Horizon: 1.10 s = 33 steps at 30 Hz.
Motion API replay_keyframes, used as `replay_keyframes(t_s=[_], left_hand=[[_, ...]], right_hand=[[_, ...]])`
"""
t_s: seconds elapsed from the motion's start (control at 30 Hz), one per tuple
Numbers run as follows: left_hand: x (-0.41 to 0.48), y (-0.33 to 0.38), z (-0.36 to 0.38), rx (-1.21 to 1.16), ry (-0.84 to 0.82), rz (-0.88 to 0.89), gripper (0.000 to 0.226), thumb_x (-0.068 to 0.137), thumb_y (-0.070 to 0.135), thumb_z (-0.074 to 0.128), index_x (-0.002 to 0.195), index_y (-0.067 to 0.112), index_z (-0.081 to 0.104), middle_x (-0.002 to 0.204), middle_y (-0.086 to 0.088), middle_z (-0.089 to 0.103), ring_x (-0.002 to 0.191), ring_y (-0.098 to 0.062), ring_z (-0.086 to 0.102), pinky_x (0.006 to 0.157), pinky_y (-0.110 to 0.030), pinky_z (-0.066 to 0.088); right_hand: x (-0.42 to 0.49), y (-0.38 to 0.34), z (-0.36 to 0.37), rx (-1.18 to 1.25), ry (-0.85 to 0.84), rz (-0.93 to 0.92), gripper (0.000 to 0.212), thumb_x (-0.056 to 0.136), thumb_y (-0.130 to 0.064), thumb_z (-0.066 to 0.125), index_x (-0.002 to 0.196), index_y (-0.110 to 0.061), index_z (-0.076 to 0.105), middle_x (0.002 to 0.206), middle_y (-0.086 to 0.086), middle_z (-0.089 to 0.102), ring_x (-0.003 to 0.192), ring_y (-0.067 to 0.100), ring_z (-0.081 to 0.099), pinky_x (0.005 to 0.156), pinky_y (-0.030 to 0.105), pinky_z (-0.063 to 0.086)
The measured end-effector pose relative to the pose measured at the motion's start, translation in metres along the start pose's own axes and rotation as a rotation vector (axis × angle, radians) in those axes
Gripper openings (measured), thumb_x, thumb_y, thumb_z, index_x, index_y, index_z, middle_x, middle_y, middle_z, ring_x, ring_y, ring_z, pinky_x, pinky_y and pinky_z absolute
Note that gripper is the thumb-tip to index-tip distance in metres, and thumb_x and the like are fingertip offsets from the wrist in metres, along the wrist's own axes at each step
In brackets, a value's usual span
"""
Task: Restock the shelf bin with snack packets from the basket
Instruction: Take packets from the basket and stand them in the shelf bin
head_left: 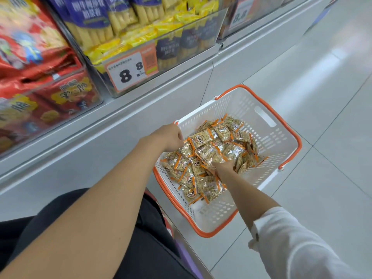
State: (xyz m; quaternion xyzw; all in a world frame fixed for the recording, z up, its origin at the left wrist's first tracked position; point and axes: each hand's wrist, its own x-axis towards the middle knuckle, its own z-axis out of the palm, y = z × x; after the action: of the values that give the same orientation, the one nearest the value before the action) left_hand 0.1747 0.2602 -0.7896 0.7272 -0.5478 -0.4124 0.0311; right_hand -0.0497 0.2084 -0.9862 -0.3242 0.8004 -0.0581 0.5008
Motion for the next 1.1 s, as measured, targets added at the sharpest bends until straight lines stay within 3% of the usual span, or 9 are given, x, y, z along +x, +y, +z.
replay_keyframes(t_s=[0.13, 0.23, 0.37, 0.43, 0.57, 0.67, 0.77, 0.93, 1.1], left_hand=[[0.001, -0.006, 0.0, -0.013, 0.019, -0.011, 0.018, 0.092, 0.018, 0.06, 0.106, 0.01, 0.067, 0.103, -0.005, 0.064, 0.095, -0.024, 0.064, 0.088, -0.037, 0.051], [0.004, -0.014, -0.001, 0.001, 0.014, -0.04, 0.013, 0.091, 0.016, 0.058, 0.098, 0.009, 0.067, 0.097, -0.007, 0.064, 0.087, -0.025, 0.065, 0.086, -0.037, 0.052], [0.009, -0.02, -0.001, -0.041, 0.018, -0.114, 0.02, 0.089, 0.016, 0.06, 0.101, 0.002, 0.069, 0.105, -0.015, 0.069, 0.087, -0.027, 0.068, 0.085, -0.042, 0.054], [0.008, -0.017, -0.001, -0.105, 0.009, -0.141, 0.028, 0.092, 0.024, 0.059, 0.103, -0.001, 0.066, 0.108, -0.016, 0.069, 0.095, -0.03, 0.068, 0.086, -0.042, 0.055], [-0.006, 0.0, -0.007, -0.43, 0.018, -0.133, 0.038, 0.091, 0.041, 0.063, 0.105, 0.007, 0.053, 0.105, -0.007, 0.055, 0.102, -0.028, 0.064, 0.082, -0.038, 0.056], [-0.025, 0.008, -0.025, -0.659, 0.157, -0.044, 0.028, 0.088, 0.022, 0.07, 0.109, 0.003, 0.064, 0.097, -0.008, 0.065, 0.078, -0.015, 0.064, 0.067, -0.025, 0.056], [-0.057, 0.009, -0.051, -0.917, 0.248, -0.002, 0.025, 0.087, 0.009, 0.069, 0.112, 0.005, 0.065, 0.093, -0.006, 0.068, 0.071, -0.008, 0.064, 0.064, -0.018, 0.058], [-0.11, 0.002, -0.101, -0.932, 0.368, 0.108, 0.018, 0.088, 0.003, 0.066, 0.106, 0.006, 0.067, 0.088, -0.005, 0.071, 0.071, -0.008, 0.068, 0.067, -0.018, 0.057], [-0.162, 0.005, -0.145, -0.805, 0.474, 0.157, 0.008, 0.09, 0.005, 0.064, 0.091, 0.013, 0.066, 0.078, -0.001, 0.067, 0.058, -0.003, 0.064, 0.051, -0.017, 0.052]], right_hand=[[0.014, 0.005, 0.008, 0.001, -0.065, 0.111, 0.056, 0.083, -0.023, 0.076, 0.125, 0.006, 0.055, 0.083, 0.011, 0.06, 0.064, 0.02, 0.051, 0.052, 0.029, 0.043], [0.017, 0.006, 0.012, 0.146, -0.078, 0.109, 0.048, 0.085, -0.012, 0.073, 0.128, 0.003, 0.055, 0.075, 0.011, 0.063, 0.056, 0.018, 0.049, 0.046, 0.028, 0.043], [-0.024, -0.013, -0.001, 0.566, -0.222, 0.023, 0.053, 0.087, 0.0, 0.068, 0.135, -0.001, 0.047, 0.097, 0.014, 0.066, 0.077, 0.016, 0.064, 0.069, 0.025, 0.059], [-0.058, -0.029, -0.011, 0.671, -0.386, -0.054, 0.054, 0.088, 0.0, 0.067, 0.137, 0.004, 0.045, 0.111, 0.017, 0.066, 0.091, 0.02, 0.069, 0.066, 0.023, 0.058], [-0.129, -0.068, -0.031, 0.832, -0.698, -0.263, 0.087, 0.09, 0.006, 0.061, 0.153, -0.008, 0.003, 0.103, 0.018, 0.068, 0.09, 0.023, 0.069, 0.079, 0.03, 0.059], [-0.176, -0.097, -0.045, 0.759, -0.807, -0.376, 0.067, 0.09, 0.008, 0.06, 0.144, 0.0, 0.021, 0.101, 0.016, 0.069, 0.09, 0.023, 0.069, 0.083, 0.032, 0.058], [-0.212, -0.121, -0.059, 0.636, -0.838, -0.509, 0.022, 0.091, 0.006, 0.057, 0.107, -0.009, 0.053, 0.096, 0.01, 0.071, 0.089, 0.02, 0.069, 0.089, 0.031, 0.055], [-0.26, -0.153, -0.066, 0.487, -0.955, -0.687, 0.03, 0.089, 0.006, 0.06, 0.116, -0.008, 0.059, 0.107, 0.009, 0.069, 0.095, 0.02, 0.068, 0.082, 0.026, 0.056], [-0.309, -0.181, -0.065, 0.191, -0.888, -0.889, 0.043, 0.085, 0.005, 0.065, 0.125, -0.009, 0.056, 0.115, 0.01, 0.066, 0.103, 0.019, 0.064, 0.088, 0.029, 0.053]])
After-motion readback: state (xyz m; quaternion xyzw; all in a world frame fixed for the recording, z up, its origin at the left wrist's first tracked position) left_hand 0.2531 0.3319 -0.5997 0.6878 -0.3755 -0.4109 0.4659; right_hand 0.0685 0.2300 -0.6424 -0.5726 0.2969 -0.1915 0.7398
